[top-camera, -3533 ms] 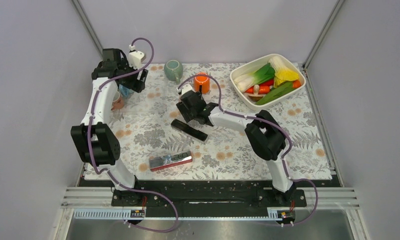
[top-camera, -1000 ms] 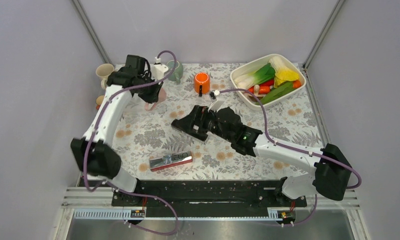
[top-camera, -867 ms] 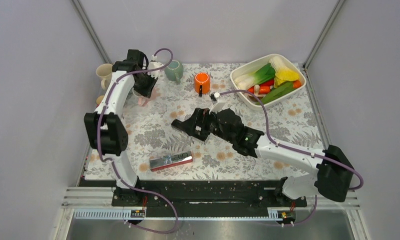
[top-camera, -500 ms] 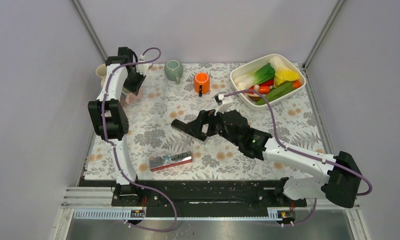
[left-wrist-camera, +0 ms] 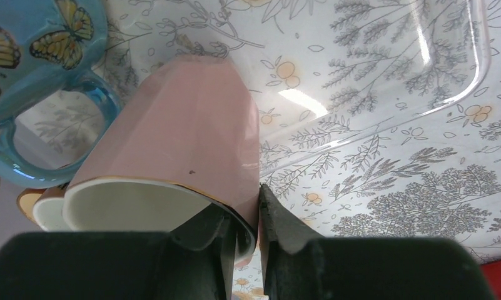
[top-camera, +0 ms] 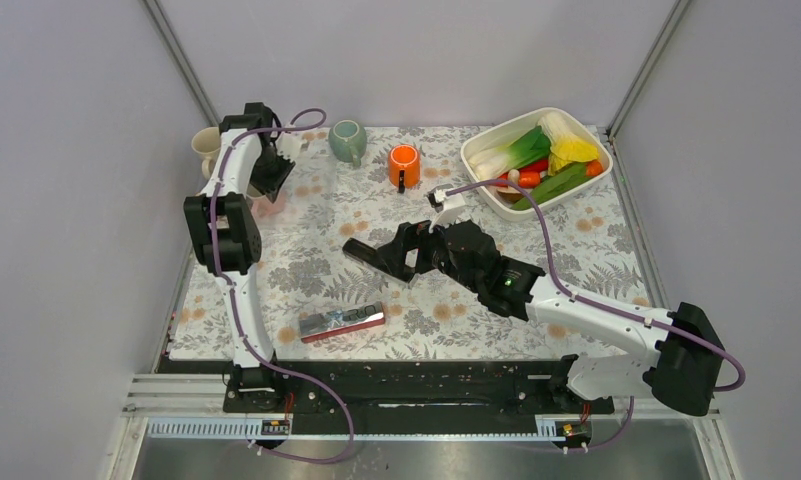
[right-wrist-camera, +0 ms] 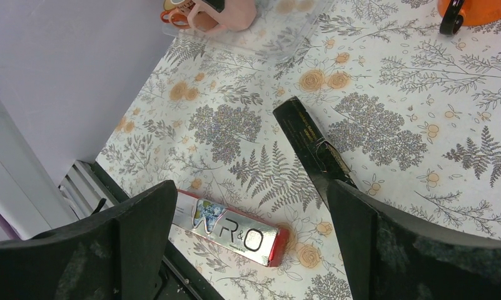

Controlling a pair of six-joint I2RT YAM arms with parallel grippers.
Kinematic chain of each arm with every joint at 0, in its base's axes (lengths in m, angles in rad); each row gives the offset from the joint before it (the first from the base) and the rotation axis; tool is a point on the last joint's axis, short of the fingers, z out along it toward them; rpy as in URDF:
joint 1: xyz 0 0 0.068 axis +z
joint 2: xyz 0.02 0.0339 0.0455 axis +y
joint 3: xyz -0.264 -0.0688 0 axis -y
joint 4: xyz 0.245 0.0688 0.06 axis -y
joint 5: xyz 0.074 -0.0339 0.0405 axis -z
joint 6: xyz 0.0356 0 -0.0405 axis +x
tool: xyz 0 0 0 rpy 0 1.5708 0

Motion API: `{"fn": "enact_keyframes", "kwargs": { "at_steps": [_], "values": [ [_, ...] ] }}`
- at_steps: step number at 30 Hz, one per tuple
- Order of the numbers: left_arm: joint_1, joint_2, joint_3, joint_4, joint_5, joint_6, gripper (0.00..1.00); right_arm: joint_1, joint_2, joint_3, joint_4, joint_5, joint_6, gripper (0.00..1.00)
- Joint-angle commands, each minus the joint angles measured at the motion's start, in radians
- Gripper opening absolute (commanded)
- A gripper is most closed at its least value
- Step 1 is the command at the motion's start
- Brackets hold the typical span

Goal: Turn the mug right side up

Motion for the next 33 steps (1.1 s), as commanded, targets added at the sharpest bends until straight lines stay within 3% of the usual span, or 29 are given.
{"fn": "enact_keyframes", "kwargs": {
  "at_steps": [1,4,10,14,22,28,33],
  "values": [
    [0.007,-0.016,0.055,0.021,-0.041,0.002,0.29,0.005,-0.004,0.005,-0.003,0.036,-0.018,0.99],
    [0.007,-0.041,0.053,0.047,-0.04,-0.001,0.47,0.005,-0.013,0.004,-0.01,0.042,-0.017,0.99],
    [0.006,-0.175,-0.009,0.118,0.062,-0.002,0.67,-0.009,0.034,0.052,-0.067,0.185,-0.1,0.99],
    [0.006,-0.298,-0.103,0.171,0.125,-0.013,0.71,-0.093,0.234,0.251,-0.207,0.336,-0.22,0.99],
    [0.005,-0.504,-0.276,0.216,0.192,-0.002,0.78,-0.211,0.662,0.708,-0.311,0.359,-0.314,0.99],
    [0.006,-0.63,-0.407,0.245,0.294,-0.01,0.79,-0.275,0.983,1.086,-0.546,0.291,-0.294,0.8],
    [0.005,-0.707,-0.517,0.266,0.384,0.0,0.79,-0.301,1.174,1.336,-0.685,0.282,-0.293,0.76]
  ]
}}
